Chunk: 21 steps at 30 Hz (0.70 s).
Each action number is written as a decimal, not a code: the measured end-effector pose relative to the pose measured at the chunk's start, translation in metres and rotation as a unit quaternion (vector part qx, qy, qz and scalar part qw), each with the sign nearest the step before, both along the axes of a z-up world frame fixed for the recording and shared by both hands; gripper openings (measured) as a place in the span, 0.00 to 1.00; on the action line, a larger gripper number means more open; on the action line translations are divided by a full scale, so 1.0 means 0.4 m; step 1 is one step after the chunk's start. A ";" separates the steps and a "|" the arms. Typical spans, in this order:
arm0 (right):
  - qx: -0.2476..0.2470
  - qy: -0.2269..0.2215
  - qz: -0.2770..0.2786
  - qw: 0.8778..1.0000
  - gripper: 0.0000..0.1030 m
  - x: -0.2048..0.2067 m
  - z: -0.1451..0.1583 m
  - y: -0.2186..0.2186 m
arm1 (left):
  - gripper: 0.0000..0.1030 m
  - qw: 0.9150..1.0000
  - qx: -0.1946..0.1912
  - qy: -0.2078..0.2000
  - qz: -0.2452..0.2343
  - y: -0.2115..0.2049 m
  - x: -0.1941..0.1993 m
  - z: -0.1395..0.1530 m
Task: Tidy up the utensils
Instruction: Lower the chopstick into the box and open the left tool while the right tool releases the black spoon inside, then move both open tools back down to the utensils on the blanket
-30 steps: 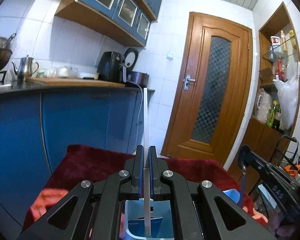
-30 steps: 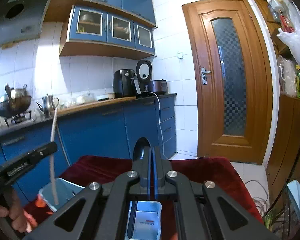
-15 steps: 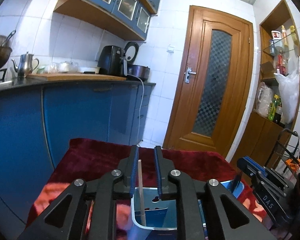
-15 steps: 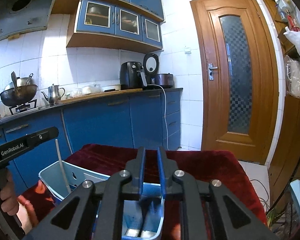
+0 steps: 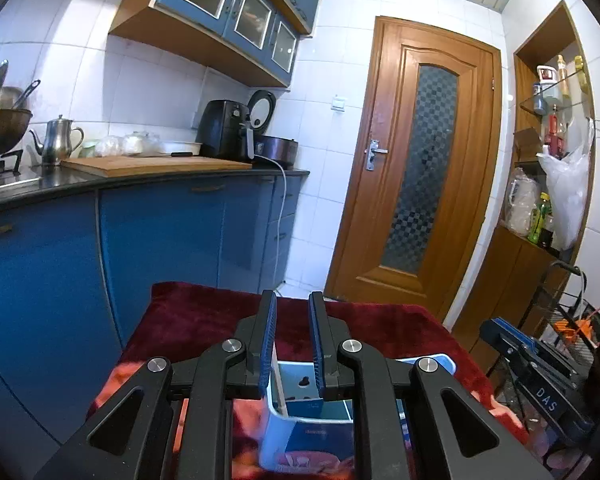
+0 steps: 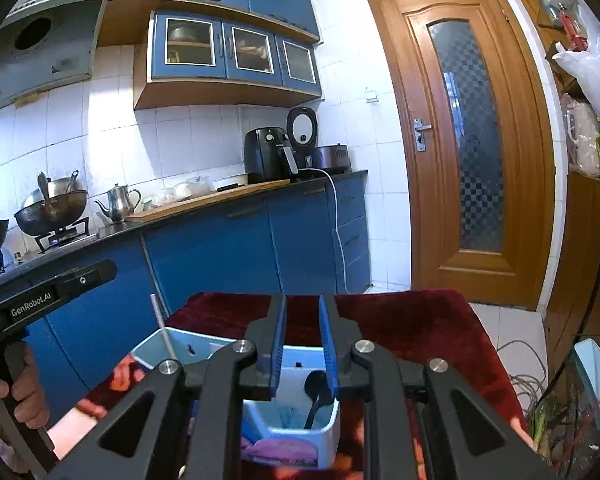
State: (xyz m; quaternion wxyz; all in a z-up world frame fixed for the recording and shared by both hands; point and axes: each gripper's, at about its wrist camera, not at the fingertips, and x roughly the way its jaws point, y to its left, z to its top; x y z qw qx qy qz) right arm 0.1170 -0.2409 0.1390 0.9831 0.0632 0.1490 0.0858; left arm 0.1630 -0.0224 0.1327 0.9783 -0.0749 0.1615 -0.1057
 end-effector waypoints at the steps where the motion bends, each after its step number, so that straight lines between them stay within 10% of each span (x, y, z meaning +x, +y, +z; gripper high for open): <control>1: 0.001 0.002 0.001 1.000 0.19 -0.008 0.003 0.000 | 0.16 1.000 0.000 0.003 -0.001 0.003 -0.008 0.005; 21: -0.003 0.099 0.012 0.995 0.25 -0.191 -0.026 0.030 | 0.16 0.996 0.026 0.083 -0.003 0.067 -0.181 -0.017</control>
